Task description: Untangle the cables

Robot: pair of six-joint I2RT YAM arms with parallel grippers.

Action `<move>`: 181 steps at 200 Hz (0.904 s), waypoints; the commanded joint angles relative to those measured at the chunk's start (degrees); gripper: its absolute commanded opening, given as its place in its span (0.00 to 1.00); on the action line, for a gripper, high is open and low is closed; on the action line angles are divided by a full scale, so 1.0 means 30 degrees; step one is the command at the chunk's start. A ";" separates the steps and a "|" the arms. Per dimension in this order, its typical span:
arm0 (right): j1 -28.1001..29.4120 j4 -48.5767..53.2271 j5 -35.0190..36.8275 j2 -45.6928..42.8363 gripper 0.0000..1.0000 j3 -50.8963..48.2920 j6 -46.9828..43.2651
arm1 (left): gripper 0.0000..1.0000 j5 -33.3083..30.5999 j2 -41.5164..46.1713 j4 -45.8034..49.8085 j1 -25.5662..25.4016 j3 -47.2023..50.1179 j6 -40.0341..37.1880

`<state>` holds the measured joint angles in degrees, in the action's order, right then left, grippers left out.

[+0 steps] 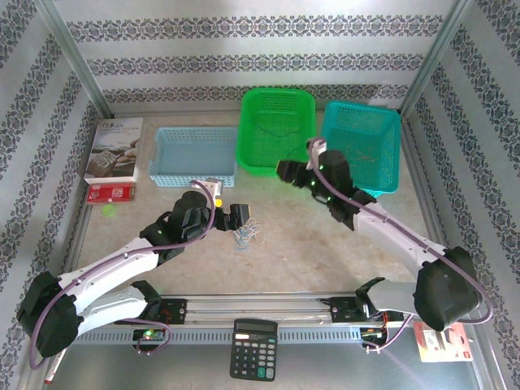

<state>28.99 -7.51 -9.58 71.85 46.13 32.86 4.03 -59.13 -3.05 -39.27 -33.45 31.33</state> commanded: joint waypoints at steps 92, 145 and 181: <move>0.5920 -0.2437 0.0568 0.2618 0.58 -0.4394 0.4763 | 1.00 0.0379 -0.0170 0.1162 0.1163 0.0226 0.2003; 0.5922 -0.3142 -0.0380 0.4175 0.52 -0.3909 0.4892 | 1.00 0.0366 -0.0086 0.1017 0.1220 0.0453 0.2093; 0.5768 -0.3966 -0.1246 0.4789 0.25 -0.3511 0.5073 | 1.00 0.0512 -0.0154 0.0972 0.1282 0.0434 0.2092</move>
<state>46.02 -16.12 -10.87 85.41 33.50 47.66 4.78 -59.51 -0.38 -36.34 -32.58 36.75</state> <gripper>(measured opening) 0.350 0.997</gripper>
